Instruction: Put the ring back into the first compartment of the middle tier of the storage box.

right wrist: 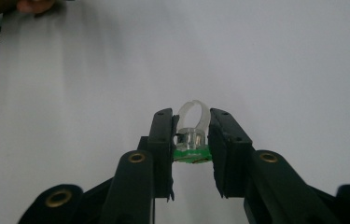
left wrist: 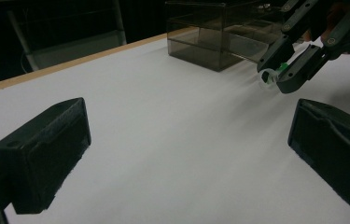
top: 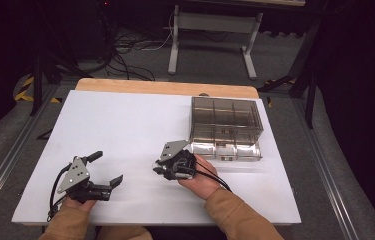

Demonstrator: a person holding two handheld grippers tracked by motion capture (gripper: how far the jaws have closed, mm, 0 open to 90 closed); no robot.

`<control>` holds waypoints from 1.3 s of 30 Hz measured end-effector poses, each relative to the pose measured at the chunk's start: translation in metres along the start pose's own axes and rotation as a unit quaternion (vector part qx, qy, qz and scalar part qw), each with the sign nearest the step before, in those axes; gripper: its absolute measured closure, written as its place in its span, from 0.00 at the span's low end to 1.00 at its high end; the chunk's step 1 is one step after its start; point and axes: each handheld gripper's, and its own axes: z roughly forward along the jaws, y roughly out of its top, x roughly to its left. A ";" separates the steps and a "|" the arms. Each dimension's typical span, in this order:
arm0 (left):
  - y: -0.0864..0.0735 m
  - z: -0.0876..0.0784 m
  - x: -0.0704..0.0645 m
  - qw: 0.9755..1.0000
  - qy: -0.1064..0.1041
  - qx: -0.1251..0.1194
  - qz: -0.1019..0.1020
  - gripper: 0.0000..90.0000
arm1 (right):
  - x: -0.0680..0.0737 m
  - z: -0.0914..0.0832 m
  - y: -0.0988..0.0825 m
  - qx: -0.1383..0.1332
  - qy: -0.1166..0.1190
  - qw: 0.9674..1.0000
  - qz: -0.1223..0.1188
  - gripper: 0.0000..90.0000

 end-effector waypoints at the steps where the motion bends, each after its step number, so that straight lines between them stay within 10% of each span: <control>1: 0.000 0.000 0.000 1.000 0.000 0.000 0.002 0.00 | -0.001 -0.001 0.000 0.001 -0.002 1.000 0.001 0.79; 39: 0.000 0.001 -0.001 1.000 0.001 0.002 0.001 0.00 | -0.038 -0.054 -0.021 0.027 -0.074 0.996 0.032 0.79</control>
